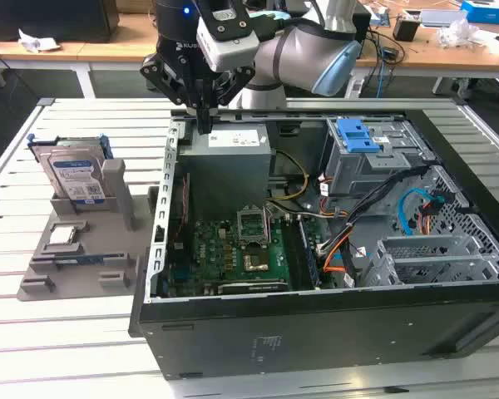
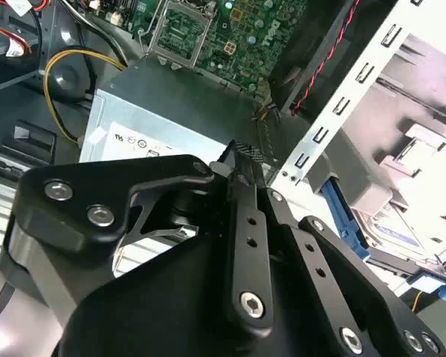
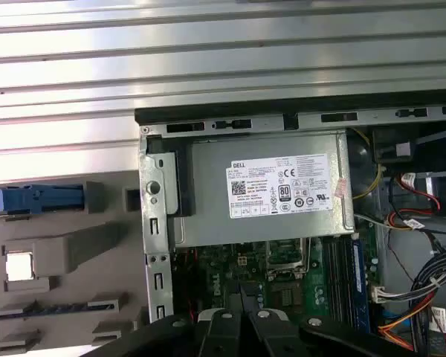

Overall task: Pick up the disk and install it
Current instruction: 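Reach for the disk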

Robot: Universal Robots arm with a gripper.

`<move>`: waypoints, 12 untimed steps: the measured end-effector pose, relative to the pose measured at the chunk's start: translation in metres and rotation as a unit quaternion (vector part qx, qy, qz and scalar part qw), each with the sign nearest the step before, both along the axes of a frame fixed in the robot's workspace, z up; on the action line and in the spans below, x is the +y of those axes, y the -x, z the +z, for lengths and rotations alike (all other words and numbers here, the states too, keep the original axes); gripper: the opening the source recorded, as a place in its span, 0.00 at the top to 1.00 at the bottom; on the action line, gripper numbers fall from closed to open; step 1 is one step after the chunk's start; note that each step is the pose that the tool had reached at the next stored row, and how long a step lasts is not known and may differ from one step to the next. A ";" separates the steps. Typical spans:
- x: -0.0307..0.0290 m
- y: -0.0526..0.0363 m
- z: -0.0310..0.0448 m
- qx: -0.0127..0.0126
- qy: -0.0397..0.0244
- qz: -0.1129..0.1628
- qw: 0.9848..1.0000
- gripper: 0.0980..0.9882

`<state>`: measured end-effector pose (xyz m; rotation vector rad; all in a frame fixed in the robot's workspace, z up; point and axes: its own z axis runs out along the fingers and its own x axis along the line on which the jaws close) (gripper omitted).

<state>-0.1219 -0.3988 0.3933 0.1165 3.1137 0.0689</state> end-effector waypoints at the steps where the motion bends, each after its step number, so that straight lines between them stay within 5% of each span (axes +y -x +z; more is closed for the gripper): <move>1: 0.0000 0.0004 0.0000 0.000 0.000 0.000 1.000 0.99; 12: 0.0000 0.0289 0.0000 0.000 0.000 0.000 1.000 0.99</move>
